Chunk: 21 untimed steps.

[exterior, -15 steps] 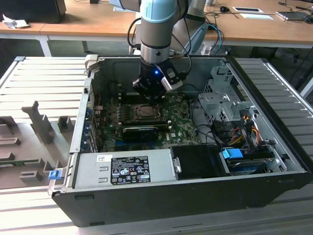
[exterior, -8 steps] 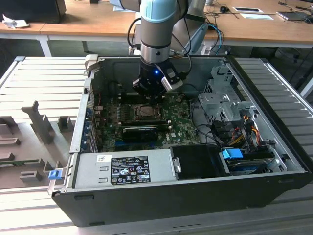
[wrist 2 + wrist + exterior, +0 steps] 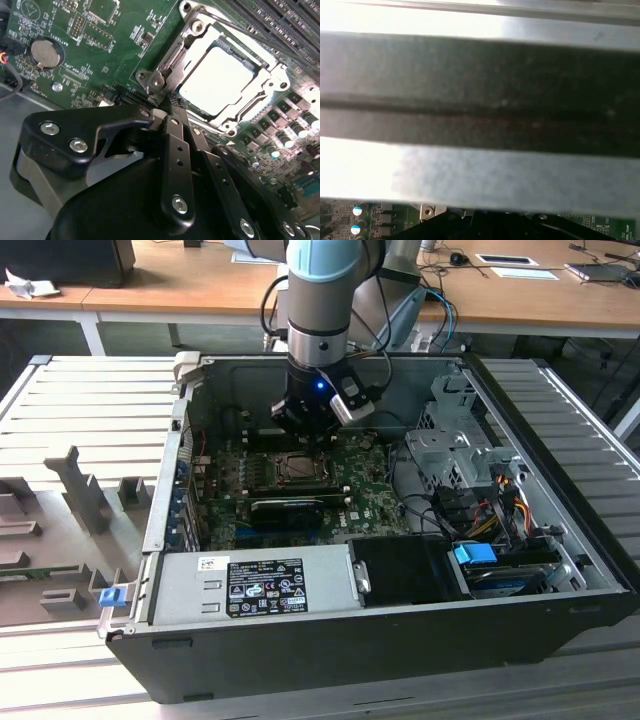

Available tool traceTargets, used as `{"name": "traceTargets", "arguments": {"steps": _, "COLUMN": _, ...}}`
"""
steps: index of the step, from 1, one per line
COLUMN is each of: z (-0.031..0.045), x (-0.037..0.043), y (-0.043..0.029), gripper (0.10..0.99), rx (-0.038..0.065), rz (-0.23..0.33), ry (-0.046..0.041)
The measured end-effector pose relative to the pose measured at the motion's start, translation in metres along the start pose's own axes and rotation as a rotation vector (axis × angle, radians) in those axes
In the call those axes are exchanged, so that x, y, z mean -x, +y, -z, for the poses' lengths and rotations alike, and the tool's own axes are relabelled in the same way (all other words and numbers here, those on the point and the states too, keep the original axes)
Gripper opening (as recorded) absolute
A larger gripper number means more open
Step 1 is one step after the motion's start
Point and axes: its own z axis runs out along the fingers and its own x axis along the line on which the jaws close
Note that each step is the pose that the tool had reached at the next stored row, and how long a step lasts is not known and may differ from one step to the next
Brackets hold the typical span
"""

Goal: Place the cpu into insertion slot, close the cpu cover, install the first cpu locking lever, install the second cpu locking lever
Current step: 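Install the first cpu locking lever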

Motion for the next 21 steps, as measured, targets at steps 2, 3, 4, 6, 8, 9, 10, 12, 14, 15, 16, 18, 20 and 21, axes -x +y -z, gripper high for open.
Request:
{"name": "traceTargets", "arguments": {"steps": 2, "z": -0.0007, "x": 0.0, "y": 0.0001, "gripper": 0.106, "rx": -0.012, "rz": 0.0, "ry": 0.0008}}
{"name": "traceTargets", "arguments": {"steps": 3, "z": -0.0009, "x": 0.0001, "y": 0.0001, "gripper": 0.106, "rx": -0.017, "rz": 0.0, "ry": 0.0011}}
{"name": "traceTargets", "arguments": {"steps": 4, "z": -0.0012, "x": 0.0001, "y": 0.0001, "gripper": 0.106, "rx": -0.023, "rz": 0.0, "ry": 0.0016}}
{"name": "traceTargets", "arguments": {"steps": 6, "z": -0.0016, "x": 0.0001, "y": 0.0001, "gripper": 0.106, "rx": -0.028, "rz": 0.0, "ry": 0.002}}
{"name": "traceTargets", "arguments": {"steps": 8, "z": -0.0022, "x": 0.0001, "y": 0.0004, "gripper": 0.106, "rx": -0.028, "rz": 0.0, "ry": 0.0021}}
{"name": "traceTargets", "arguments": {"steps": 9, "z": -0.0027, "x": 0.0001, "y": 0.0005, "gripper": 0.106, "rx": -0.028, "rz": 0.0, "ry": 0.0022}}
{"name": "traceTargets", "arguments": {"steps": 10, "z": -0.0032, "x": 0.0001, "y": 0.0006, "gripper": 0.106, "rx": -0.028, "rz": 0.0, "ry": 0.0023}}
{"name": "traceTargets", "arguments": {"steps": 12, "z": -0.0048, "x": 0.0001, "y": 0.0008, "gripper": 0.106, "rx": -0.028, "rz": 0.0, "ry": 0.0023}}
{"name": "traceTargets", "arguments": {"steps": 14, "z": -0.0049, "x": 0.0, "y": 0.0008, "gripper": 0.106, "rx": -0.027, "rz": 0.0, "ry": 0.0022}}
{"name": "traceTargets", "arguments": {"steps": 15, "z": -0.0047, "x": -0.0001, "y": 0.0007, "gripper": 0.106, "rx": -0.026, "rz": 0.0, "ry": 0.0022}}
{"name": "traceTargets", "arguments": {"steps": 16, "z": -0.0032, "x": 0.0001, "y": 0.0011, "gripper": 0.106, "rx": -0.021, "rz": 0.0, "ry": 0.0016}}
{"name": "traceTargets", "arguments": {"steps": 18, "z": 0.001, "x": 0.0004, "y": 0.0015, "gripper": 0.106, "rx": -0.014, "rz": 0.0, "ry": 0.0}}
{"name": "traceTargets", "arguments": {"steps": 20, "z": 0.0112, "x": 0.0004, "y": 0.0016, "gripper": 0.106, "rx": -0.005, "rz": 0.0, "ry": 0.0003}}
{"name": "traceTargets", "arguments": {"steps": 21, "z": 0.014, "x": 0.0004, "y": 0.0016, "gripper": 0.106, "rx": 0.0, "rz": 0.0, "ry": 0.0}}
